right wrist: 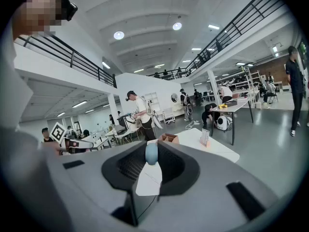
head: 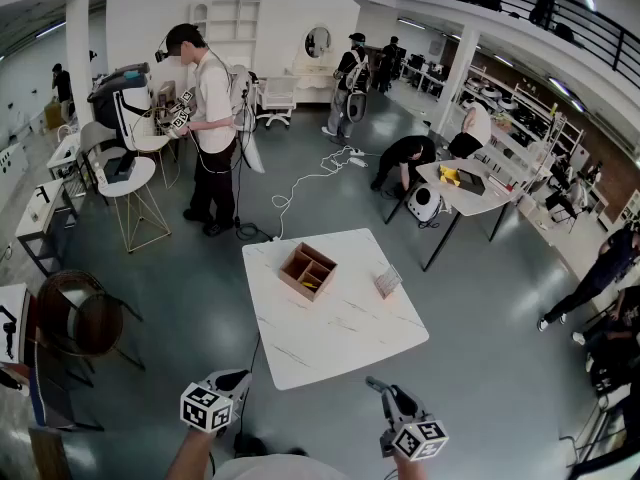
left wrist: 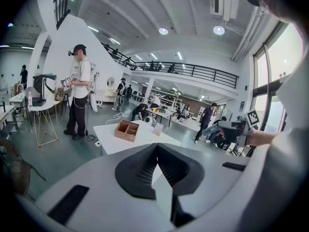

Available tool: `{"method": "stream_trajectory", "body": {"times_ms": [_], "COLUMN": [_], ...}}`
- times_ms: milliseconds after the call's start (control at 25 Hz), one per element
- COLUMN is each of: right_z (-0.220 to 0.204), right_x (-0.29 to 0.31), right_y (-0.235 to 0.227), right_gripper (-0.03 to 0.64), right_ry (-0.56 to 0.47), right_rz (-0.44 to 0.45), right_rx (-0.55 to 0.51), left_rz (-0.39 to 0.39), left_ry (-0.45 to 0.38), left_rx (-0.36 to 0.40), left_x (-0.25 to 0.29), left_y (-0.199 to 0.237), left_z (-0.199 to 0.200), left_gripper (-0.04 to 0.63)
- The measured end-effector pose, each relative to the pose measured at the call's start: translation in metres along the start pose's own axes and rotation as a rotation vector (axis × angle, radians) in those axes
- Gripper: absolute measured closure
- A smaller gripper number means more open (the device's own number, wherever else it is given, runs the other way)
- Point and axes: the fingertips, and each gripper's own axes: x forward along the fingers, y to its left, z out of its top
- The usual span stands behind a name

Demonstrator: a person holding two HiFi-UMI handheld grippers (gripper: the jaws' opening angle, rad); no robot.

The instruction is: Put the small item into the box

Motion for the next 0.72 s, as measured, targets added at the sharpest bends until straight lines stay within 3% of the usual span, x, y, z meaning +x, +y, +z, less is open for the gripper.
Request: {"method": "stream_trajectory", "body": {"times_ms": [720], "right_z": [-0.006], "right_x": [-0.0002], "right_y": [0.0091], "right_gripper": [0.533], "right_ry": [0.007], "right_rz": [0.002], "right_rx": [0.028], "left_rz": [-0.017], "left_ry": [0.019], "left_rx": [-0.007], "left_x": [0.0016], "left_y": [0.0049], "left_z": [-0.0098], "left_gripper": [0.581]}}
